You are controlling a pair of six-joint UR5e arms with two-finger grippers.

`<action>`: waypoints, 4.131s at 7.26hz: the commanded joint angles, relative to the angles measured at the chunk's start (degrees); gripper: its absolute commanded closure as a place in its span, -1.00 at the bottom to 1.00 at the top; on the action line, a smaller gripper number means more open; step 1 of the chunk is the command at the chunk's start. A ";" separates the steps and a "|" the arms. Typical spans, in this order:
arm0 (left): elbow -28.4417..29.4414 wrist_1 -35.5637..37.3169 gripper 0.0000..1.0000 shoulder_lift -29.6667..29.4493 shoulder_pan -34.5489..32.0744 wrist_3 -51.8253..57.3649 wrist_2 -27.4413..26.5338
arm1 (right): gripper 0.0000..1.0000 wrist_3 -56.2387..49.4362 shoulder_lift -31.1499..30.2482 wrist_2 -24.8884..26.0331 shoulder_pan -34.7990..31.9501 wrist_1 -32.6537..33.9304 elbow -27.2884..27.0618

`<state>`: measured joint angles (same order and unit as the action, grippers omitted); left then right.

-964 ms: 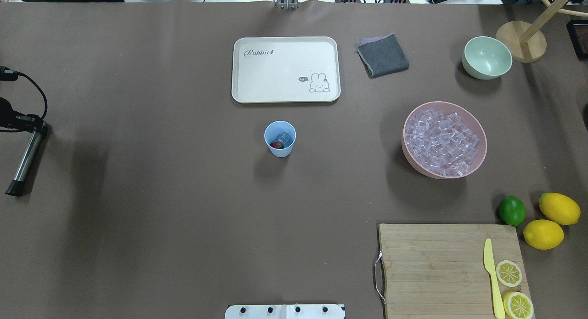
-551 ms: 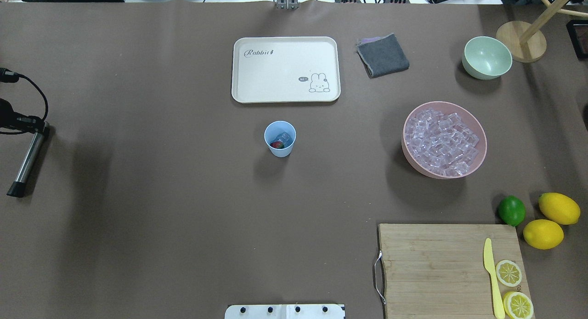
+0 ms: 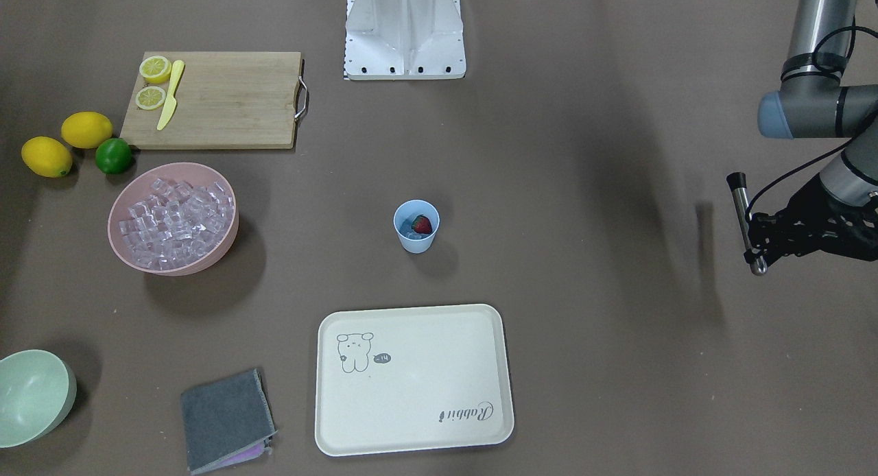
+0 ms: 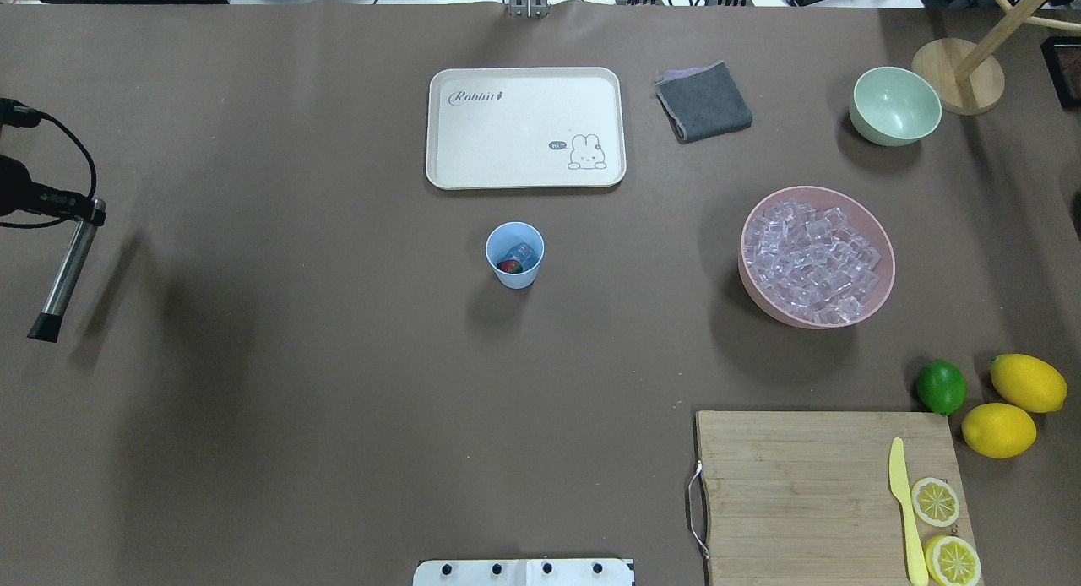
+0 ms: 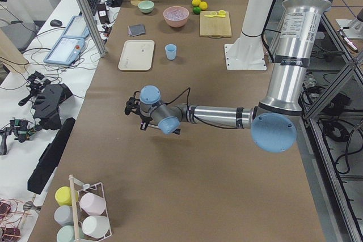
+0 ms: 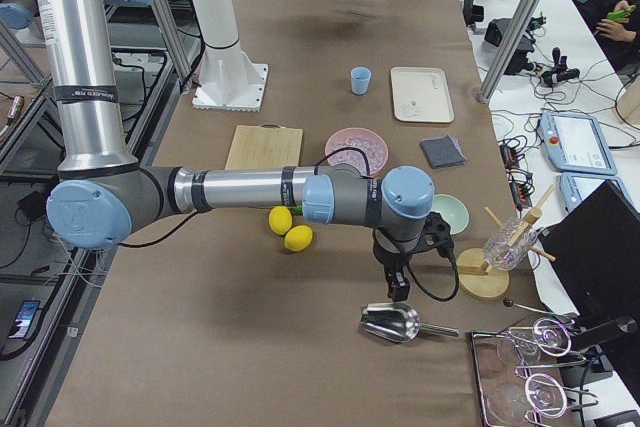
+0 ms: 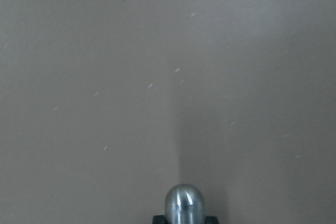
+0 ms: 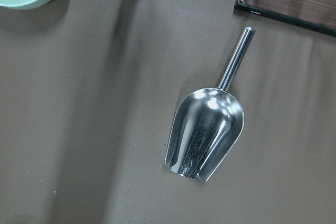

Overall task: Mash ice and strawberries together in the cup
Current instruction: 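Lift the metal rod upright with the left gripper and carry it over the cup, then lower the metal rod into the light-blue cup with the left gripper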

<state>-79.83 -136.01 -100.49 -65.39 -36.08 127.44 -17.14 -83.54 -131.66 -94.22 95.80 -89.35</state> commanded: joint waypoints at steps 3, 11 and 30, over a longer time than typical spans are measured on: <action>-2.61 1.27 0.59 -9.28 -2.03 -0.30 -0.18 | -0.99 0.00 0.13 0.08 -0.09 0.97 -0.21; -6.72 -6.59 0.61 -24.03 8.22 -11.44 -9.70 | -0.99 -0.26 0.13 -0.01 -0.18 1.06 -0.30; 8.11 -51.63 0.61 -28.80 32.95 -5.40 -46.67 | -0.99 -0.88 3.91 0.35 -0.97 5.37 0.49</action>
<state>-72.54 -187.66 -128.88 -32.67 -41.49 80.84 -18.02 -79.64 -131.38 -95.22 101.16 -88.87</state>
